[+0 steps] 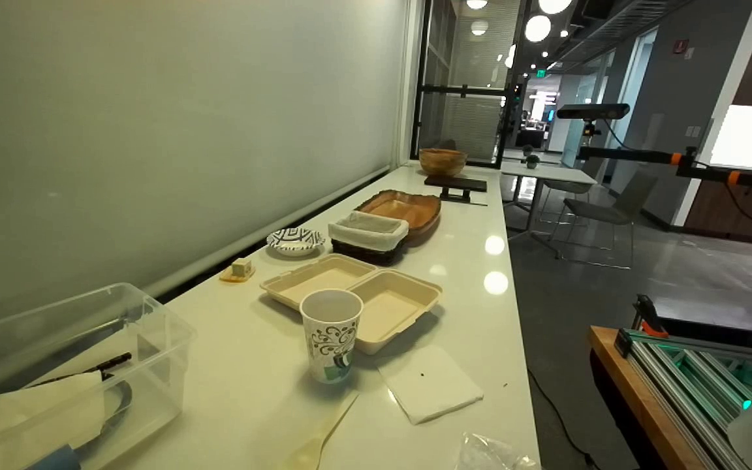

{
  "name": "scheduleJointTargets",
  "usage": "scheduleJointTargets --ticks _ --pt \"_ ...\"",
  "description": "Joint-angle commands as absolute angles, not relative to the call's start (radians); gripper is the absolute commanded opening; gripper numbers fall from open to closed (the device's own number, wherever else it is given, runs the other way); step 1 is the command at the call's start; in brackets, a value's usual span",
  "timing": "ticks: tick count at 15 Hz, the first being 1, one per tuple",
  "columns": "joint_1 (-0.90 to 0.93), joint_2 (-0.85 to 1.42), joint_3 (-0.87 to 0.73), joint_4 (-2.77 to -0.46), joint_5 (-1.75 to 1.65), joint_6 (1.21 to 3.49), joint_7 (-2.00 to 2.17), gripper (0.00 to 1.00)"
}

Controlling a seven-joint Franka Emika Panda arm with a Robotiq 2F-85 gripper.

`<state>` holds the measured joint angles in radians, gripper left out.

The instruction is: Put the plastic spoon inside the paper cup

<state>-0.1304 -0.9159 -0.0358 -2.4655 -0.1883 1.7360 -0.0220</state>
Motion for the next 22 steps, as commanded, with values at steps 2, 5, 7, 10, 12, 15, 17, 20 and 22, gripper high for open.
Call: scheduleJointTargets --ticks 2,5,7,10,12,15,17,20,22 --pt "-0.054 -0.869 -0.079 -2.458 -0.177 1.724 -0.127 1.00" --pt "0.009 -0.827 -0.107 -2.488 -0.149 1.782 -0.217 1.00" --pt "0.050 -0.774 -0.136 -2.491 -0.137 1.816 -0.291 1.00" --pt "0.101 -0.698 -0.186 -2.503 -0.099 1.878 -0.417 1.00" --pt "0.128 -0.642 -0.215 -2.511 -0.073 1.919 -0.517 1.00" --pt "0.158 -0.566 -0.223 -2.546 -0.076 2.014 -0.662 1.00" --pt "0.171 -0.521 -0.206 -2.575 -0.076 2.100 -0.747 1.00" --pt "0.185 -0.448 -0.168 -2.625 -0.098 2.231 -0.852 1.00" --pt "0.178 -0.390 -0.138 -2.644 -0.136 2.346 -0.908 1.00"
